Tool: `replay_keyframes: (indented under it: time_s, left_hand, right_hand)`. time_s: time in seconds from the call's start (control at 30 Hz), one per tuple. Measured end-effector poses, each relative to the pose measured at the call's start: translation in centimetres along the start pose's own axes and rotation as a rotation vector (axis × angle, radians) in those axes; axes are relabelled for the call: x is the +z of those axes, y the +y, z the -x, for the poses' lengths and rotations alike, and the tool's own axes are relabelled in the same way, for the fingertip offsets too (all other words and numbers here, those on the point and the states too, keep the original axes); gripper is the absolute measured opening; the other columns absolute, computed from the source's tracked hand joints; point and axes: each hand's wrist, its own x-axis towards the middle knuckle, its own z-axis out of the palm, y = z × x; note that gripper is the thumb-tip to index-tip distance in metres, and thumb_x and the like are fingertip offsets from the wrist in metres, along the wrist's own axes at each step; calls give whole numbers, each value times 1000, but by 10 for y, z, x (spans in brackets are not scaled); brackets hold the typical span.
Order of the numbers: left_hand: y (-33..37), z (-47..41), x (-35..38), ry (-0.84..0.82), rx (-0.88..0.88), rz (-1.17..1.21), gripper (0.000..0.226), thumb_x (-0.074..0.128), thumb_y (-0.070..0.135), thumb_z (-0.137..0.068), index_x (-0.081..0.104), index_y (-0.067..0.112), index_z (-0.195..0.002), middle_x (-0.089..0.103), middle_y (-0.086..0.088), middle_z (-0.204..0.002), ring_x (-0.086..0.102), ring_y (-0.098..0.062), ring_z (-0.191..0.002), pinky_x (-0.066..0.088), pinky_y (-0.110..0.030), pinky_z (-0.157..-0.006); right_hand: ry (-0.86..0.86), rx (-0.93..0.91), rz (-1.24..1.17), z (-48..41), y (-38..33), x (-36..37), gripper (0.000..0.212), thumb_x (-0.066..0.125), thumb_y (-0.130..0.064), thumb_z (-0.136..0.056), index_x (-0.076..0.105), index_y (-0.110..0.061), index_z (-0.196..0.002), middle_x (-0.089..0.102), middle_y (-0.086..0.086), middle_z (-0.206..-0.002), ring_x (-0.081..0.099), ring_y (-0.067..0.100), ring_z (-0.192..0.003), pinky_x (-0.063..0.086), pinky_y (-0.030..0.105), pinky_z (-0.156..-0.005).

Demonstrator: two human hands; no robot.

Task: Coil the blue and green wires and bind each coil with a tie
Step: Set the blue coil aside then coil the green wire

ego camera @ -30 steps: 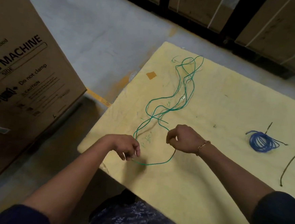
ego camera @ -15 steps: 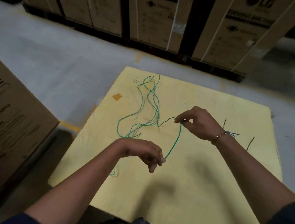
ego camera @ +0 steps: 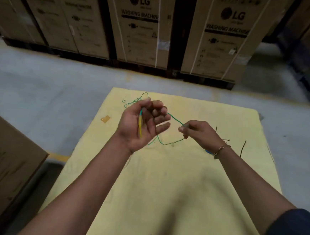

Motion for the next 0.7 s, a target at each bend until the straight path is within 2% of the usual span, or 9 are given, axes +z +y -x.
replay_keyframes:
  time_s: [0.1, 0.2, 0.27, 0.33, 0.4, 0.5, 0.53, 0.63, 0.7]
  left_hand:
    - [14, -6, -16, 74, 146, 163, 40, 34, 22, -96, 71, 8, -101, 73, -9, -106, 71, -26, -107, 55, -38, -90]
    - [23, -8, -21, 45, 236, 202, 42, 37, 19, -86, 66, 8, -115, 68, -12, -128, 59, -29, -130, 44, -43, -109]
    - [25, -12, -21, 37, 258, 104, 50, 38, 19, -82, 63, 9, -123, 63, -12, -138, 54, -28, -136, 40, -44, -114]
    - [20, -16, -23, 79, 236, -104, 54, 38, 17, -79, 61, 10, -127, 61, -9, -142, 53, -24, -137, 35, -43, -117]
    - [6, -21, -28, 139, 195, -380, 52, 36, 11, -82, 62, 9, -127, 63, -7, -141, 53, -18, -136, 32, -38, -118]
    - [-17, -23, -44, 159, 140, -842, 48, 43, 13, -76, 68, 12, -116, 70, -7, -128, 59, -12, -127, 41, -22, -106]
    - [-24, -23, -53, 139, 102, -972, 45, 44, 15, -75, 70, 15, -111, 73, -6, -122, 61, -13, -122, 43, -23, -103]
    - [-35, -15, -79, 104, -27, -1325, 29, 43, 29, -79, 71, 31, -86, 75, 7, -97, 65, -14, -101, 47, -41, -99]
    - [-37, -7, -89, 121, -119, -1460, 38, 36, 41, -86, 71, 28, -74, 74, 7, -87, 65, -14, -94, 46, -48, -100]
  right_hand:
    - [-66, 50, -36, 10, 22, 4, 20, 71, -33, -92, 75, -14, -86, 74, 3, -78, 65, 12, -75, 46, 30, -76]
    - [-131, 110, -13, 24, 46, 21, 22, 67, -35, -95, 76, -15, -89, 72, 1, -72, 59, 7, -70, 43, 26, -72]
    - [-172, 144, 30, 33, 57, 38, 23, 64, -38, -96, 75, -19, -88, 67, -4, -68, 57, 4, -65, 43, 24, -69]
    - [-234, 141, 136, 40, 56, 54, 26, 58, -44, -98, 75, -27, -87, 62, -7, -66, 54, 3, -60, 43, 25, -65]
    - [-305, 98, 238, 41, 40, 66, 32, 54, -51, -97, 76, -30, -89, 60, -5, -66, 52, 12, -61, 42, 32, -63]
    - [-387, -9, 286, 35, 3, 69, 32, 54, -49, -97, 77, -27, -91, 52, 1, -62, 43, 15, -58, 34, 32, -58]
    - [-396, -34, 274, 32, -9, 67, 30, 57, -47, -97, 77, -26, -90, 48, 1, -61, 40, 13, -57, 32, 31, -56]
    - [-363, -68, 197, 24, -39, 50, 18, 65, -34, -95, 76, -22, -88, 43, -7, -57, 34, 8, -54, 28, 24, -53]
    - [-329, -104, 209, 19, -48, 38, 14, 66, -27, -95, 76, -18, -89, 47, -5, -60, 37, 7, -55, 30, 23, -54]
